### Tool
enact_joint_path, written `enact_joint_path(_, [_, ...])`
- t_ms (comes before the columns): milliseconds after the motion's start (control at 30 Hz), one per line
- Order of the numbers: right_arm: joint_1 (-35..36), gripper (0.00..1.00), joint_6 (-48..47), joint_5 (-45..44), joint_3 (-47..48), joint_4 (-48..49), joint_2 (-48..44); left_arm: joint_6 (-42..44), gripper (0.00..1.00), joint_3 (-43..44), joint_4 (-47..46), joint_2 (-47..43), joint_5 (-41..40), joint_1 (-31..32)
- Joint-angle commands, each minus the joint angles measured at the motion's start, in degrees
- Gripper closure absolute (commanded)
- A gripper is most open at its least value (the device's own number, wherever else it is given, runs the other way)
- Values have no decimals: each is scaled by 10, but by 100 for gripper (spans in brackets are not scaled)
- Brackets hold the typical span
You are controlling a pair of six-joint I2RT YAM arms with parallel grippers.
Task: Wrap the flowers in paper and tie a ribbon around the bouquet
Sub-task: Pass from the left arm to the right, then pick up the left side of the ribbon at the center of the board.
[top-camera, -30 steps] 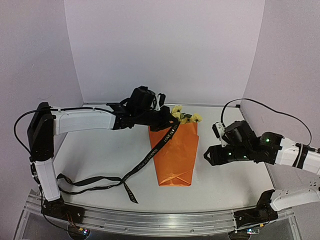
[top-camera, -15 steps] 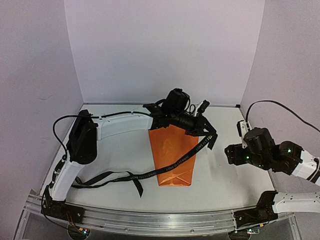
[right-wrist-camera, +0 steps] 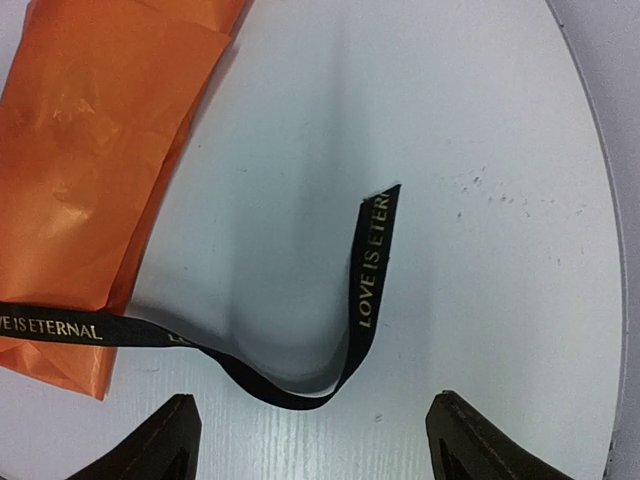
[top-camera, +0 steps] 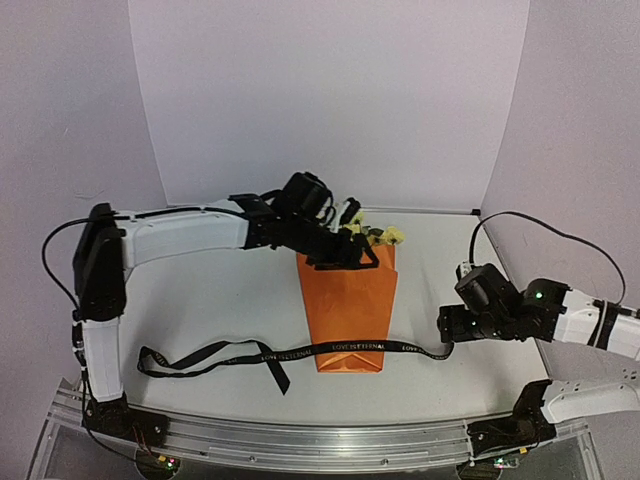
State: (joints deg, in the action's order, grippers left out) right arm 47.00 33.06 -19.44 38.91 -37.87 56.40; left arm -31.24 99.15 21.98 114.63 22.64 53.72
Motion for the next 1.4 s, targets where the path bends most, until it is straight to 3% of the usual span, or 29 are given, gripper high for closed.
enact_joint_path(0, [-1, 20, -28, 74, 55, 37, 67, -7, 28, -149, 37, -153, -129, -75])
enact_joint_path(167, [-9, 19, -140, 139, 75, 39, 122, -64, 32, -317, 111, -276, -244, -112])
enact_joint_path(300, [-30, 19, -186, 178, 77, 55, 137, -83, 38, -406, 133, -334, -264, -114])
enact_joint_path(467, [-40, 19, -207, 204, 73, 59, 140, -32, 38, -457, 144, -360, -243, -109])
enact_joint_path(633, [-43, 19, -207, 202, 59, 63, 138, 22, 37, -454, 165, -327, -264, -90])
enact_joint_path(967, [-51, 18, -208, 199, 33, 70, 121, 130, 38, -409, 159, -217, -233, -34])
enact_joint_path(1367, [-69, 18, -220, 219, 27, 76, 128, 166, 41, -380, 159, -145, -262, -34])
